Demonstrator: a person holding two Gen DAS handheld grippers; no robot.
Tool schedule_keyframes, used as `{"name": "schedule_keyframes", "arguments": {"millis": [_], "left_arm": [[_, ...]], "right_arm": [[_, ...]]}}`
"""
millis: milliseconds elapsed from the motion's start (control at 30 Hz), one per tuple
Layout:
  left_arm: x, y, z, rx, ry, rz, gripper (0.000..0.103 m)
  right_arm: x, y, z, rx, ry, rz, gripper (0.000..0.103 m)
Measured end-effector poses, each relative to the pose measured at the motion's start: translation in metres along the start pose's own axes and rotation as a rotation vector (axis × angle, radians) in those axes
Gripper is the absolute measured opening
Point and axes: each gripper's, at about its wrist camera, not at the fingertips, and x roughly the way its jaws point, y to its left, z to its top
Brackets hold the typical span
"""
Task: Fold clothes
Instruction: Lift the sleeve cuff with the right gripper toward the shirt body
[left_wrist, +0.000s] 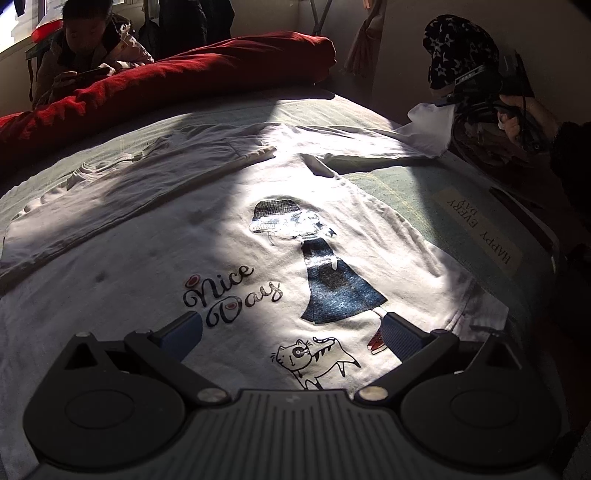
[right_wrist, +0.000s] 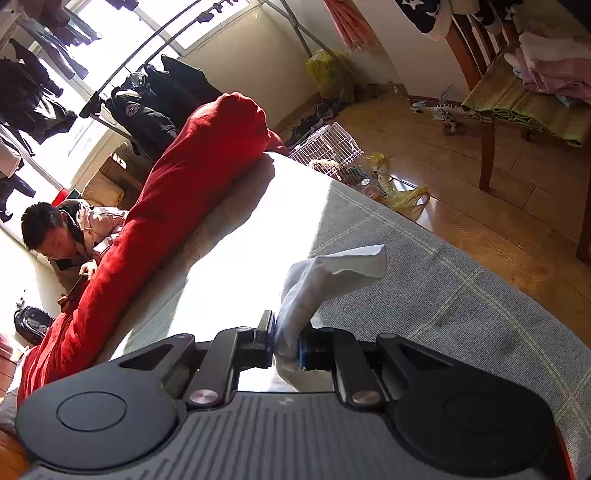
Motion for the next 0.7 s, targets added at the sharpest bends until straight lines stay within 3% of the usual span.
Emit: {"name": "schedule_keyframes", "arguments": {"millis": [267, 467, 700], "left_arm": [[-0.024, 0.015, -0.018, 0.003, -0.009, -0.028, 0.102], [-0.036, 0.030, -0.032, 0.016, 0.007, -0.091, 0.102], [-0.050, 0.049, -0.042, 0.067, 0.016, -0.089, 0.102]], "right_arm": [[0.001, 0.061, -0.010, -0.059, 0.010, 0.033, 0.014], [0.010, 0.102, -0.024, -0.108, 0.031, 0.031, 0.014], [0.024, 0.154, -0.046, -0.187, 0.057, 0.026, 0.014]]}}
